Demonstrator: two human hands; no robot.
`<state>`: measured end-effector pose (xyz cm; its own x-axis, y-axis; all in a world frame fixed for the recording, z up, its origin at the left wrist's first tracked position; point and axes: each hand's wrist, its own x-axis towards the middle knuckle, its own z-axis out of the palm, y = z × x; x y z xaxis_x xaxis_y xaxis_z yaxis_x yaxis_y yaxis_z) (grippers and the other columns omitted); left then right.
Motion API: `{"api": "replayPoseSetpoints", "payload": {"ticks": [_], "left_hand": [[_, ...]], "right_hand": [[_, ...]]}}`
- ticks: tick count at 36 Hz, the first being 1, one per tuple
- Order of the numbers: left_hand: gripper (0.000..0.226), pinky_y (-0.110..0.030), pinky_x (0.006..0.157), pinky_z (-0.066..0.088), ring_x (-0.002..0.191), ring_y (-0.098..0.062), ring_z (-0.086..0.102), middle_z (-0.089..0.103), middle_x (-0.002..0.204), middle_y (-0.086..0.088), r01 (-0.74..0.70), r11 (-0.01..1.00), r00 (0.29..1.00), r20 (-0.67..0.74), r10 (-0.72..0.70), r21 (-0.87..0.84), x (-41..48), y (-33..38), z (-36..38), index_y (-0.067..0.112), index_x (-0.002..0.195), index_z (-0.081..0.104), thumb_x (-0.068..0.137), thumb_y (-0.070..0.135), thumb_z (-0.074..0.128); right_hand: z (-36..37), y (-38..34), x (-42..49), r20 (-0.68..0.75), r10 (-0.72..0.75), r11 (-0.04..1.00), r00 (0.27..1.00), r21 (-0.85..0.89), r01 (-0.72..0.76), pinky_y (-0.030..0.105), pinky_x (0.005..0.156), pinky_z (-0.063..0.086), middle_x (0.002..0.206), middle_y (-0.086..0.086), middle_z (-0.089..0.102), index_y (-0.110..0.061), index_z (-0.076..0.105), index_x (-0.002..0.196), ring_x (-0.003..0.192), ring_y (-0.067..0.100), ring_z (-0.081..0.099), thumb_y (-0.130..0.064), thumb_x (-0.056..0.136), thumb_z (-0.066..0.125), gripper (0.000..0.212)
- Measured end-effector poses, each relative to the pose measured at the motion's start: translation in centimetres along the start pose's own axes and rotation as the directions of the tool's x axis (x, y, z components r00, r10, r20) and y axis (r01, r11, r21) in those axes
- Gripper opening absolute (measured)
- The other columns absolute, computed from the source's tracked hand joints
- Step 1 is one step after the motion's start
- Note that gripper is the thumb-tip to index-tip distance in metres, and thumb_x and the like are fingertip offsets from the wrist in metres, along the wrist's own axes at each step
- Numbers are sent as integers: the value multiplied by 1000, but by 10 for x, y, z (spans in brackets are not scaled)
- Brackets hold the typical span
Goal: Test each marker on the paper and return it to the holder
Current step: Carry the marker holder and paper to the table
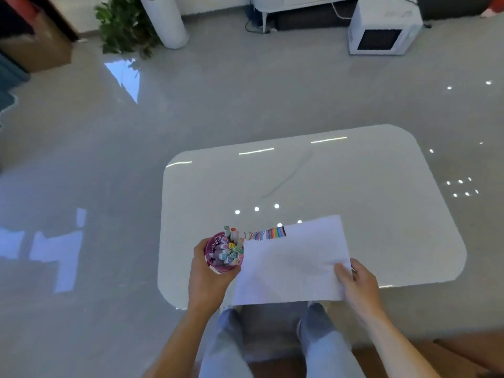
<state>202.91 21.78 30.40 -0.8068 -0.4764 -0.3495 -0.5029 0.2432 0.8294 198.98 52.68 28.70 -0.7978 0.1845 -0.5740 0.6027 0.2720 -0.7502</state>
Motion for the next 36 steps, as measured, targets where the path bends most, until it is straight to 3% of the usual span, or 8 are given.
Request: {"api": "replayPoseSetpoints", "payload": {"ticks": [7, 13, 19, 24, 28, 33, 36], "left_hand": [[85, -7, 68, 51, 97, 11, 63, 59, 109, 38, 86, 994, 988, -123, -94, -69, -28, -6, 55, 60, 114, 40, 57, 36, 97], [85, -13, 71, 55, 98, 5, 66, 63, 110, 30, 118, 987, 976, -171, -136, -111, -33, -27, 72, 52, 120, 44, 55, 34, 97], [85, -22, 80, 54, 99, 5, 66, 62, 111, 31, 148, 983, 970, -177, -166, -109, -21, -63, 77, 50, 120, 44, 56, 32, 97], [84, -17, 75, 52, 98, 9, 64, 60, 111, 34, 139, 988, 977, -154, -147, -61, 8, -110, 96, 54, 118, 42, 57, 32, 96], [85, -24, 79, 54, 98, 9, 64, 61, 111, 34, 137, 990, 980, -141, -142, -42, 37, -152, 123, 55, 119, 41, 56, 38, 95], [83, -26, 82, 55, 98, 8, 64, 61, 112, 33, 94, 994, 984, -146, -101, -51, 68, -204, 151, 54, 119, 42, 57, 37, 95], [84, -23, 82, 55, 102, 9, 63, 59, 115, 33, 44, 998, 987, -154, -52, -53, 80, -227, 161, 54, 120, 42, 58, 36, 96]], "right_hand": [[-39, -6, 48, 106, -55, 991, 993, -113, 67, 34, 66, 50, 88, 8, 75, -17, 71, 90, 79, 27, 69, -11, 100, 61, 15], [-38, 8, 71, 136, -44, 988, 990, -138, 63, 11, 52, 48, 86, 1, 75, -20, 71, 90, 74, 19, 69, -11, 100, 62, 16], [-12, 34, 93, 180, -33, 988, 983, -144, 59, 33, 63, 48, 86, 13, 75, -15, 70, 88, 73, 26, 64, -13, 101, 61, 16], [23, 80, 119, 178, -32, 992, 983, -114, 53, 33, 62, 47, 87, 15, 74, -12, 71, 91, 74, 24, 63, -13, 102, 61, 14], [55, 127, 148, 151, -16, 998, 988, -61, 25, 18, 57, 49, 81, 2, 75, -17, 71, 89, 69, 16, 65, -14, 102, 61, 17], [86, 182, 189, 148, -11, 1000, 989, -4, 12, 32, 69, 50, 82, -4, 75, -20, 73, 90, 74, 15, 66, -15, 101, 62, 17], [96, 204, 208, 146, -25, 1000, 989, -11, 27, 30, 70, 52, 86, -7, 78, -28, 75, 91, 74, 7, 69, -19, 101, 63, 18]]}}
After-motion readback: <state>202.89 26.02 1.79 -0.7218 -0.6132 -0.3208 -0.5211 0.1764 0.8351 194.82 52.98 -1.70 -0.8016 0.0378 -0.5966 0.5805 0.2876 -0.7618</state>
